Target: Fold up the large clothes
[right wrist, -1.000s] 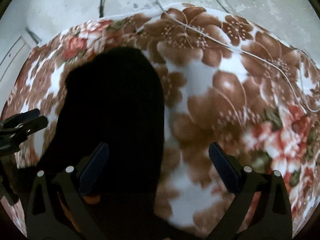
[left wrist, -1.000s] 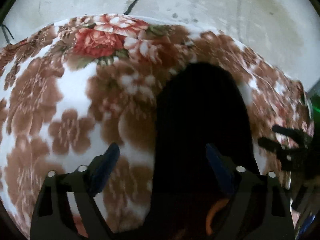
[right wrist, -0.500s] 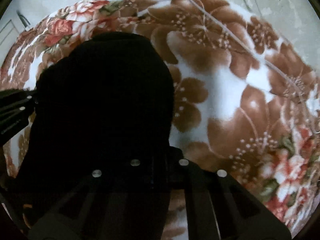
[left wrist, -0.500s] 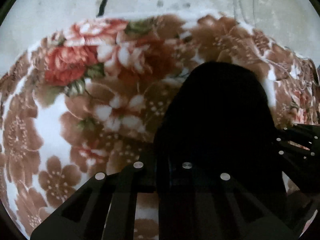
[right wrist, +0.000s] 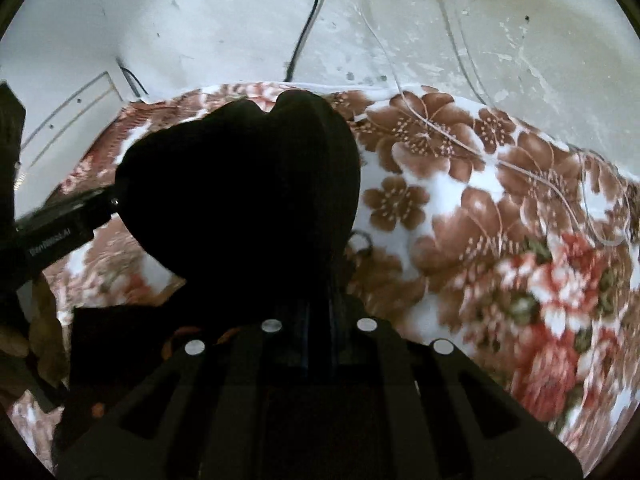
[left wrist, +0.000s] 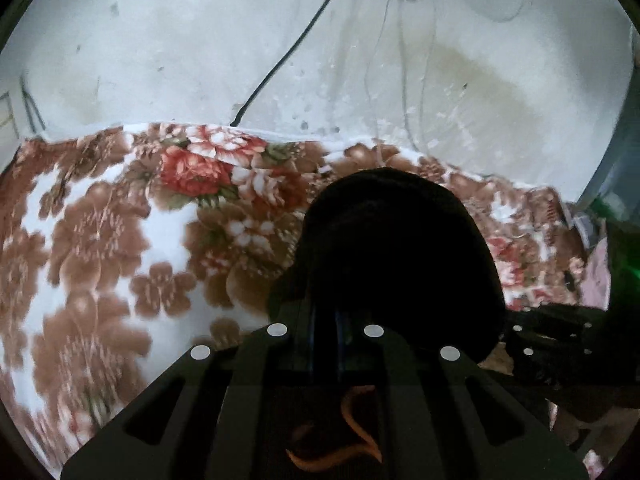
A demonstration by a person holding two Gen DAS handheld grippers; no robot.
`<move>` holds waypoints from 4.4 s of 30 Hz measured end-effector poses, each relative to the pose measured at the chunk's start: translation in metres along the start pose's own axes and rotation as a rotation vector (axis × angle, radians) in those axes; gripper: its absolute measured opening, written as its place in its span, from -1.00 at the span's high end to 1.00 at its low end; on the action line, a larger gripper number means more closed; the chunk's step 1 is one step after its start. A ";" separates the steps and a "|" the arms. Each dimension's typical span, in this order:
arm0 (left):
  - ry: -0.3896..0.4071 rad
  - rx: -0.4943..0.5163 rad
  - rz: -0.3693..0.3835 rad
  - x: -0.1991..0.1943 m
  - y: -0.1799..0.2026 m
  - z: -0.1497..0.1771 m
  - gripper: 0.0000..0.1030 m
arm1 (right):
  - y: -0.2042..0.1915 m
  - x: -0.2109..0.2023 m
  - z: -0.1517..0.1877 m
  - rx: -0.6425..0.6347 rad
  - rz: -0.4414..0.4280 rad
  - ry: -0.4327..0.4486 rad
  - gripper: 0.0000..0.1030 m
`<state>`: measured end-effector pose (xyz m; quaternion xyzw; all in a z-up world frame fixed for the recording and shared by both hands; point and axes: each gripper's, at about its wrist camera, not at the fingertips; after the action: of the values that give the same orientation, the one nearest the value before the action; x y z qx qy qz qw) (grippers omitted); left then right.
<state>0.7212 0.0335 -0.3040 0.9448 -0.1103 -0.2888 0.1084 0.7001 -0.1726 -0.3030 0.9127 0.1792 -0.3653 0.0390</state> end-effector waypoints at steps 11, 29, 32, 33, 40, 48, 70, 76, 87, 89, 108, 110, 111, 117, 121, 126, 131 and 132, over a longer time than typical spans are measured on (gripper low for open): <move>0.061 0.006 0.046 -0.145 0.023 0.063 0.88 | -0.041 -0.119 0.057 -0.049 -0.081 0.020 0.86; -0.279 0.050 -0.064 -0.195 0.023 0.274 0.39 | -0.059 -0.127 0.249 -0.008 -0.040 -0.313 0.61; -0.297 0.073 -0.031 -0.211 0.021 0.280 -0.12 | -0.054 -0.138 0.252 0.063 -0.073 -0.326 -0.02; -0.309 0.089 -0.032 -0.217 0.021 0.280 -0.12 | -0.052 -0.142 0.254 0.086 -0.073 -0.340 -0.28; -0.271 0.110 -0.048 -0.250 0.007 0.240 -0.19 | -0.028 -0.168 0.234 0.201 -0.057 -0.326 -0.53; -0.282 -0.015 0.110 -0.176 -0.007 0.189 -0.19 | -0.044 -0.117 0.176 0.095 -0.134 -0.261 -0.57; -0.333 0.113 0.213 -0.253 0.054 0.234 0.88 | -0.104 -0.195 0.210 -0.118 -0.271 -0.319 0.79; -0.431 0.115 0.117 -0.239 0.045 0.309 0.86 | -0.106 -0.170 0.279 -0.133 -0.252 -0.482 0.79; -0.345 0.115 0.073 -0.281 0.034 0.258 0.34 | -0.107 -0.196 0.224 -0.008 -0.213 -0.362 -0.44; -0.317 0.132 0.083 -0.283 0.038 0.239 0.34 | -0.115 -0.193 0.207 -0.027 -0.176 -0.319 -0.61; -0.410 0.307 -0.003 -0.174 0.025 0.294 -0.17 | -0.134 -0.102 0.272 -0.185 0.090 -0.324 -0.82; -0.407 0.321 0.009 -0.176 0.023 0.294 -0.18 | -0.136 -0.106 0.275 -0.194 0.111 -0.308 -0.82; -0.404 0.333 0.006 -0.179 0.025 0.292 -0.18 | -0.137 -0.108 0.273 -0.187 0.124 -0.311 -0.82; -0.342 0.175 0.044 -0.204 0.013 0.259 -0.24 | -0.132 -0.137 0.253 -0.050 0.175 -0.324 -0.84; -0.403 0.283 -0.020 -0.186 0.012 0.285 -0.30 | -0.128 -0.126 0.276 -0.009 0.228 -0.384 -0.85; -0.396 0.273 -0.009 -0.181 0.005 0.298 -0.42 | -0.122 -0.115 0.293 0.059 0.233 -0.374 -0.90; -0.394 0.264 -0.021 -0.202 0.007 0.285 -0.43 | -0.117 -0.141 0.286 0.136 0.212 -0.340 -0.90; -0.385 0.259 -0.020 -0.212 0.008 0.281 -0.53 | -0.117 -0.149 0.287 0.147 0.198 -0.329 -0.90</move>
<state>0.3890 0.0434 -0.4188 0.8794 -0.1558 -0.4481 -0.0394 0.3718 -0.1662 -0.4042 0.8543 0.0526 -0.5158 0.0365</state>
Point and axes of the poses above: each gripper's, at about its wrist camera, not at the fingertips, and x roughly the way its jaws point, y to its right, z to its underside, and after that the axes turned 9 degrees about y, right-handed
